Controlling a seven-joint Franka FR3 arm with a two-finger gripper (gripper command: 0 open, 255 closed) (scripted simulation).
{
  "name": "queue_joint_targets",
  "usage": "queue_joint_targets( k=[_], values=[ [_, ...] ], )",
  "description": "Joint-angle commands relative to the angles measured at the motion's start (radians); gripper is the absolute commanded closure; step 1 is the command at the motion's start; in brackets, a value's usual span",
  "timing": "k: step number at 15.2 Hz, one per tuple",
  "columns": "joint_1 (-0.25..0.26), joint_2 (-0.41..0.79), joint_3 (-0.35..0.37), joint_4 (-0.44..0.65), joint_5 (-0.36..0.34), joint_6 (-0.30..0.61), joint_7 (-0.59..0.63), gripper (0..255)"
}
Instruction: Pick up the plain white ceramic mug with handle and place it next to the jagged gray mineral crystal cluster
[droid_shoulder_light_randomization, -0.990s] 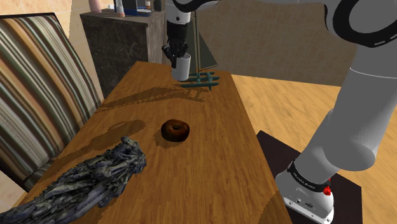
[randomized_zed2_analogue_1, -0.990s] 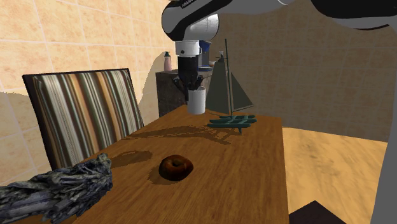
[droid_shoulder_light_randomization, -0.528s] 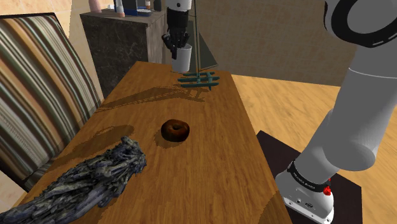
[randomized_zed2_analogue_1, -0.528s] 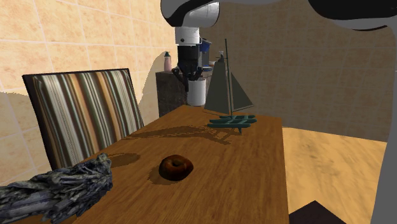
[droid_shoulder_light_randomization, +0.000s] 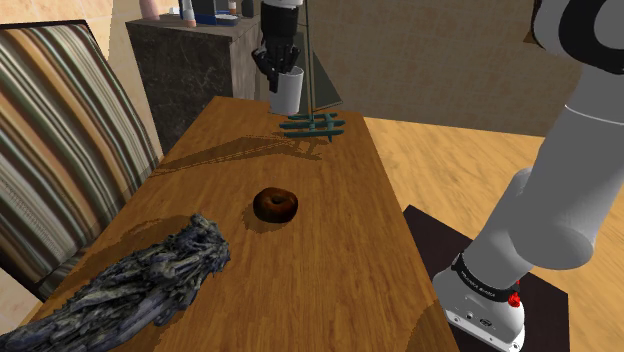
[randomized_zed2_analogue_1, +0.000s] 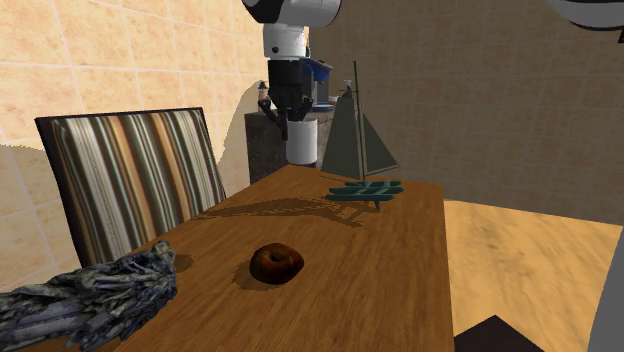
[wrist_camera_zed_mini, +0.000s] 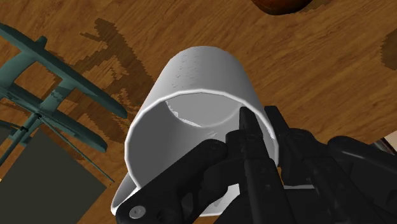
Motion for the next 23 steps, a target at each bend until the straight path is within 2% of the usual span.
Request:
queue_joint_targets(
  k=[1, 11, 23],
  values=[
    [0.018, -0.050, 0.015, -0.069, 0.004, 0.018, 0.035, 255],
    [0.113, -0.229, 0.113, -0.276, 0.037, 0.042, 0.224, 255],
    [0.222, -0.322, 0.254, -0.372, 0.080, 0.047, 0.462, 255]
  ],
)
